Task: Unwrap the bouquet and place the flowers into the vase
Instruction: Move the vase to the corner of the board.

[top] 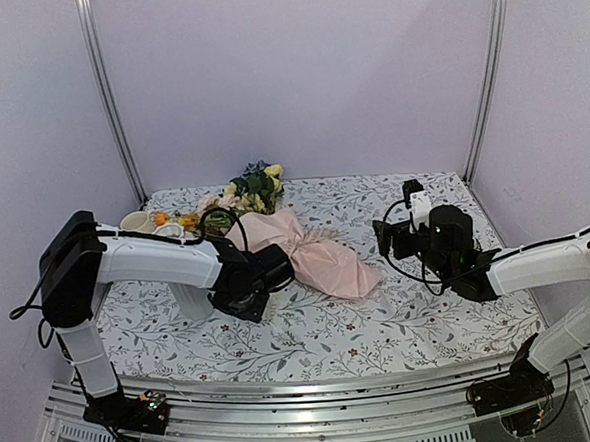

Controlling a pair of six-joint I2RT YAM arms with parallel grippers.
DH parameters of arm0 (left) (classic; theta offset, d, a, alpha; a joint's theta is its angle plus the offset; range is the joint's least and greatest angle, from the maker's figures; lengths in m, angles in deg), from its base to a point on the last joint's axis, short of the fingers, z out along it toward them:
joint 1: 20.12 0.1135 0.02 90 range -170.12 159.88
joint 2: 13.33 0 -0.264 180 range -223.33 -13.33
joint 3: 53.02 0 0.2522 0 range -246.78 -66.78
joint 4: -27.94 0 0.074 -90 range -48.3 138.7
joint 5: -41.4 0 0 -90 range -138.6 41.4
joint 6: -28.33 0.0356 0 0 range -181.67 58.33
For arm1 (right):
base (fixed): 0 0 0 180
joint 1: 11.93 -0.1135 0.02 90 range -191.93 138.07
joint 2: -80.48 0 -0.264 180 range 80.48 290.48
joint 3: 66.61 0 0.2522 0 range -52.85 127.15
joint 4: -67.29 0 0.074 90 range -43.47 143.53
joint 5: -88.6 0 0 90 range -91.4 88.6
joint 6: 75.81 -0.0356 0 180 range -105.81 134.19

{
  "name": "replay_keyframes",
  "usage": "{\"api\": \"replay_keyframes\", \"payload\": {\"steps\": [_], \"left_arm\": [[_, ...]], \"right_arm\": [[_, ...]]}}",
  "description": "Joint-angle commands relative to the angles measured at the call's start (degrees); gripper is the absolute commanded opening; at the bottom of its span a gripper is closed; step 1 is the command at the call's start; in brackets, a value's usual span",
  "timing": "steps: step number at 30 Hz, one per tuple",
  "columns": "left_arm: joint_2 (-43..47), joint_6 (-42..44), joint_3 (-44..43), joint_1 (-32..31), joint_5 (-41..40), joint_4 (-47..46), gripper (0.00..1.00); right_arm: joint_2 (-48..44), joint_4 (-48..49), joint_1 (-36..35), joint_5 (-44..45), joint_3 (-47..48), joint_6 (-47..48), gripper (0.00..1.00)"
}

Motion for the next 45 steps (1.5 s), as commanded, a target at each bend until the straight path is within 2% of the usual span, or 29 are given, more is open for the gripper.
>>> {"api": "replay_keyframes", "payload": {"steps": [1,13,45], "left_arm": [[-2.95,-1.32,-2.24,0.55,-2.21,3.82,0.00],[-5.72,-3.90,-3.24,0.86,-6.49,10.19,0.00],[-8.71,-3.43,1.19,8.04,-13.84,10.11,0.00]], "right_arm": [[0.84,1.49,0.25,0.17,-0.38,0.20,1.00],[1.71,1.67,0.28,-0.15,-0.03,0.47,1.00],[1.81,1.58,0.30,-0.67,-0.06,0.65,1.00]]}}
